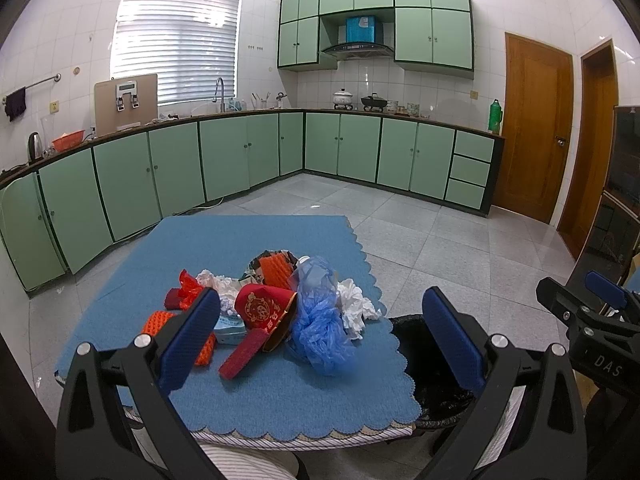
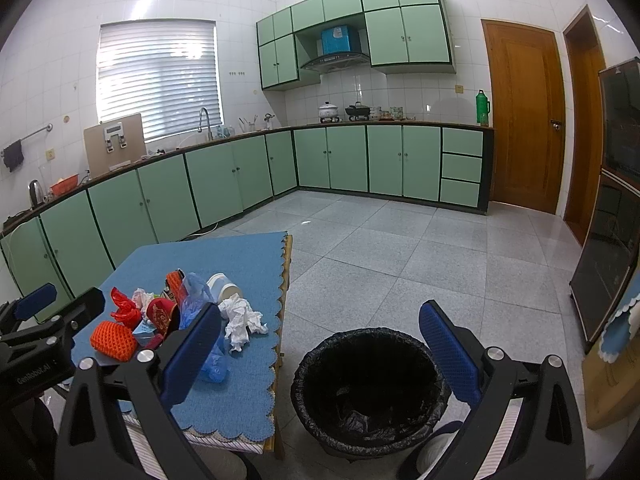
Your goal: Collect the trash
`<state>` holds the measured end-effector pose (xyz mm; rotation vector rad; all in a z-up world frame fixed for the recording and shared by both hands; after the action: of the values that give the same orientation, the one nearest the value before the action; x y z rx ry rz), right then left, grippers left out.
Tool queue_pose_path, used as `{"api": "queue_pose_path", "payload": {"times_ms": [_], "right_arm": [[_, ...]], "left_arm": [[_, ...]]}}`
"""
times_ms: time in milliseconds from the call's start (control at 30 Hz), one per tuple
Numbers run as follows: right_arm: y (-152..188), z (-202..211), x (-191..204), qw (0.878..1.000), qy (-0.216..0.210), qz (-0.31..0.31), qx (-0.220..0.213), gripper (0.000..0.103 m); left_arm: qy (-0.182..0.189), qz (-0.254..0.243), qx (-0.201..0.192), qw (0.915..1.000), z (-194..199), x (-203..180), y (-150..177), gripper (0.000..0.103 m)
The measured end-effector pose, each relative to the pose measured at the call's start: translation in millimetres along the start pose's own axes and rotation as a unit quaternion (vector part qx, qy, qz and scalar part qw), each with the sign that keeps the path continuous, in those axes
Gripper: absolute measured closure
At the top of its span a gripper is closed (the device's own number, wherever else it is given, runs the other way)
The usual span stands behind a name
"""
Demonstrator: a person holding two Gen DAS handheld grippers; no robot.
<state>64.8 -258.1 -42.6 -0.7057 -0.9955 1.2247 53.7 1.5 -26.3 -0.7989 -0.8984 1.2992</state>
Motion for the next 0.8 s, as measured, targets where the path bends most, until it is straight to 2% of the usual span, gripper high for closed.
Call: {"api": "queue_pose_path", "payload": {"times_ms": [800], "right_arm": [[-2.3,1.9,0.0,1.000,0.000,-0.002,0.001,0.006]], "left_arm": [[0.001,0.000,0.001,1.0000,-1.9,2.7,0.2,0.005]]}}
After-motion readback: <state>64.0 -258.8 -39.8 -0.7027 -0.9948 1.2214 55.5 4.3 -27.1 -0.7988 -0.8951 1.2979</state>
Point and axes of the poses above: each gripper's, at about its wrist camera, not at the fingertips, and z roughly against the way its jaws point, x to its left, y to its underside, the point moved 6 cm from there along -z, roughly the way its jaws point, and after that the axes turned 8 degrees about -z, right-handed, at the moved point
